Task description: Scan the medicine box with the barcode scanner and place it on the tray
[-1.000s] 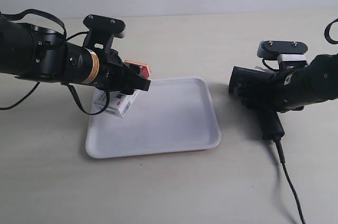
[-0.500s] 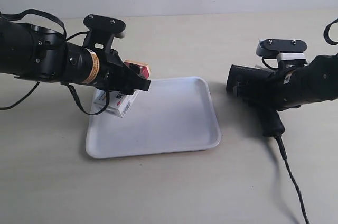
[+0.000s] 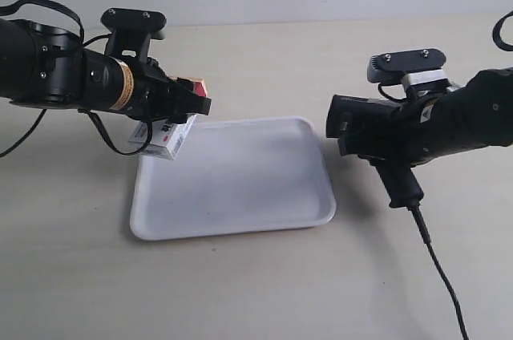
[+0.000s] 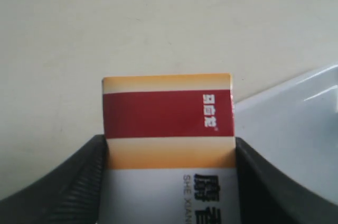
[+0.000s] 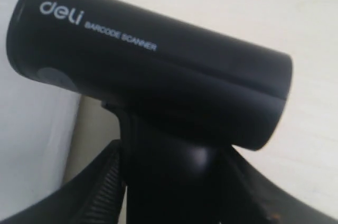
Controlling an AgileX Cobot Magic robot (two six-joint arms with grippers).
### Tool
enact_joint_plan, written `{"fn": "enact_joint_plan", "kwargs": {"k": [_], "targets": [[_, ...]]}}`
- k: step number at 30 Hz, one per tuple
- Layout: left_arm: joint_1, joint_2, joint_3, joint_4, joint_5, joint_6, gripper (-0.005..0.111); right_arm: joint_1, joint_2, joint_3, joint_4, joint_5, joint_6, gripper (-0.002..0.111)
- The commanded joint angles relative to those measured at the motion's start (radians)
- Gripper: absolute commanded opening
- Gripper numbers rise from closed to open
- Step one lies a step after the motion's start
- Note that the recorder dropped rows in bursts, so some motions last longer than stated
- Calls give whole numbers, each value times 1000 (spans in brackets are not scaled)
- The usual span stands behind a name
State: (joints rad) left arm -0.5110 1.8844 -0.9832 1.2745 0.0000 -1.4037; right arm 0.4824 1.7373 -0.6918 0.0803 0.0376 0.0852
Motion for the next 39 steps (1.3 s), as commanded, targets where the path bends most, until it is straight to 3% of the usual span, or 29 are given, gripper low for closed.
{"fn": "enact_joint_plan", "kwargs": {"k": [1,13,33,39], "targets": [[2,-11,-5,-3,0,-10,0,13,-13,-2,-12,-17,-7,0],[2,7,-5,13,0,-10,0,170,-15,-4,-12,4,-36,0],[2,13,-5,38,-14,-6,0,145,-29,-4,-49,7,-36,0],[2,13,-3,228,-231,-6,0,37,-51,-4,-49,3,-32,0]]}}
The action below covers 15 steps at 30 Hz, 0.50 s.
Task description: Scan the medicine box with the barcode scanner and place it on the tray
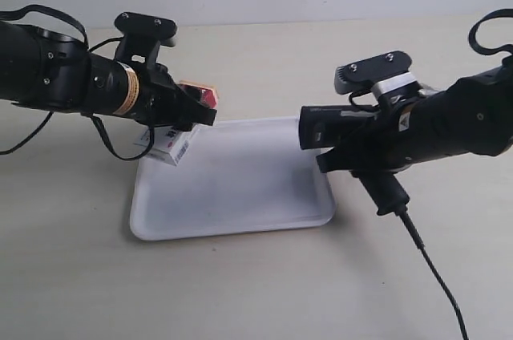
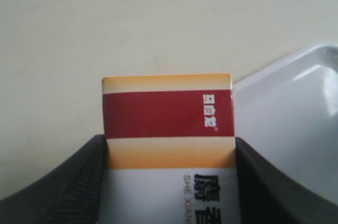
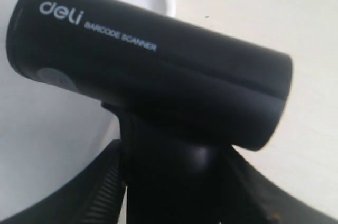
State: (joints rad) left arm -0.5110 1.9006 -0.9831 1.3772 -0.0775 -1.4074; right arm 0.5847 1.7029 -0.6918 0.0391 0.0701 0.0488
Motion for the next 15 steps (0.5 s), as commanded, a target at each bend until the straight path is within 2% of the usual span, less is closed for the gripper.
{"fn": "enact_joint_plan", "kwargs": {"k": [1,4,7,15], "targets": [[2,-3,-3,170,-214,-3,0,-86,-13,-4,-8,-23,4,0],[2,-3,-6,216,-306,-3,0,-124,11,-4,2,-20,6,0],[2,-3,-6,223,-302,21,0,-127,39,-4,7,-49,6,0],[2,29,-6,355,-322,55,0,-127,116,-4,7,-113,4,0]]}}
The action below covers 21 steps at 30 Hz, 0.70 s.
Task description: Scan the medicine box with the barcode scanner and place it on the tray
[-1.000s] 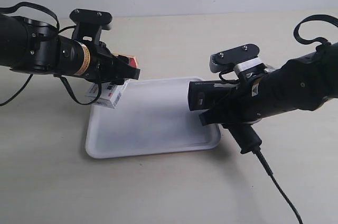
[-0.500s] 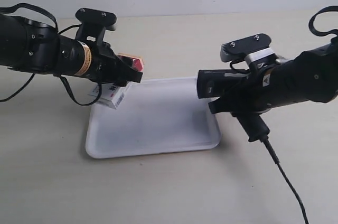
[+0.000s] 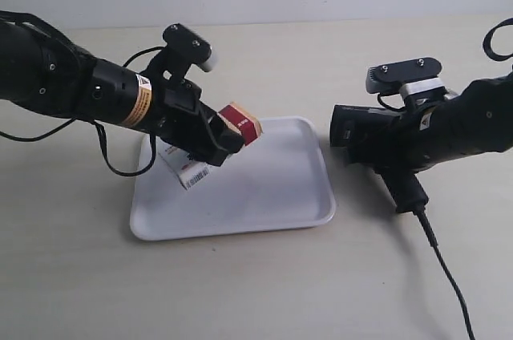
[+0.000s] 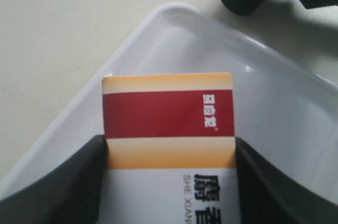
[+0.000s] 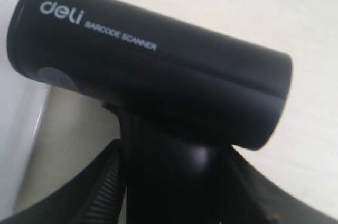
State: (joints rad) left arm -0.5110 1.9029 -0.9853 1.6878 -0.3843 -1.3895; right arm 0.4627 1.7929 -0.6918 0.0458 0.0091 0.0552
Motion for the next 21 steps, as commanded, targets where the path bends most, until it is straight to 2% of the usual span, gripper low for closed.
{"fn": "enact_joint_plan", "kwargs": {"k": [1,4,7,9,11,14,16,18,21], "targets": [[2,40,-3,44,-15,53,0,-6,33,-4,0,-52,-2,2],[2,78,-3,44,-13,104,0,-6,40,-4,8,-52,2,13],[2,97,-3,42,-11,111,2,-6,38,-4,8,-58,23,36],[2,99,-3,42,-6,113,13,-6,38,-4,8,-60,24,52],[2,99,-3,42,-6,113,33,-6,36,-4,8,-60,56,67],[2,99,-3,42,-6,106,79,-6,16,-4,8,-57,87,85],[2,99,-3,42,-14,106,106,-6,-15,-4,8,-55,87,93],[2,93,-3,33,-29,106,105,-6,-104,-4,8,-39,87,99],[3,43,-9,29,-41,69,105,-6,-270,-4,8,50,85,100]]}}
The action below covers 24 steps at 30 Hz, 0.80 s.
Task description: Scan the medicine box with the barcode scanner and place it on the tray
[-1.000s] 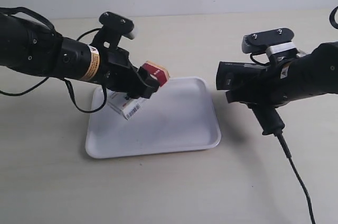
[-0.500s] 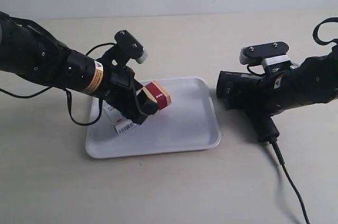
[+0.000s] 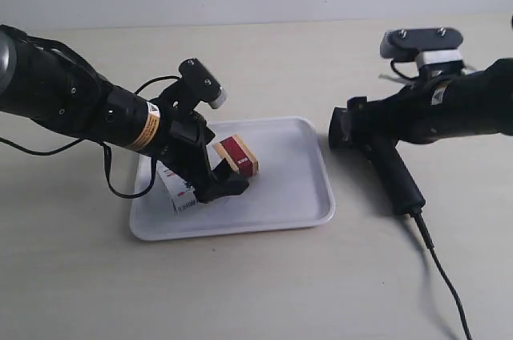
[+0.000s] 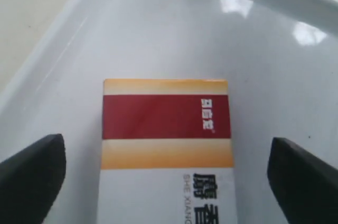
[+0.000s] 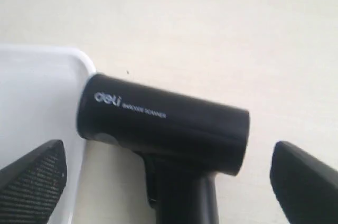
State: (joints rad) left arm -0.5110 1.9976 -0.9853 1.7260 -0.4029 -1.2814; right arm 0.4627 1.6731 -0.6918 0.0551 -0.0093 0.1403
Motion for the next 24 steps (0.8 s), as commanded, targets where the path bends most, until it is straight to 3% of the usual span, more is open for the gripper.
{"fn": "enact_joint_plan", "kwargs": {"k": [1,2,4,7,8,11,13,17,18,24], "targets": [[10,-92,-9,-5,-39,-60,105,-6,-213,-4,-6,111,-3,100],[25,-149,-7,18,-105,-117,102,-6,-302,-4,-10,169,-17,97],[65,-264,-7,18,-300,-198,83,2,-467,24,-10,209,-17,76],[143,-382,0,18,-532,-270,28,21,-681,108,-8,123,-17,29],[190,-440,25,18,-615,-287,1,38,-792,176,-8,66,-15,2],[270,-535,149,-83,-625,-243,2,49,-994,287,-5,9,-8,1],[309,-618,301,-265,-625,-93,2,49,-1108,332,-5,15,-1,1],[325,-797,568,-497,-561,134,2,49,-1246,335,-5,22,-1,1],[325,-868,652,-510,-561,146,2,49,-1279,335,-5,22,-1,1],[325,-1038,770,-337,-746,146,2,49,-1334,335,-3,22,-1,1]]}}
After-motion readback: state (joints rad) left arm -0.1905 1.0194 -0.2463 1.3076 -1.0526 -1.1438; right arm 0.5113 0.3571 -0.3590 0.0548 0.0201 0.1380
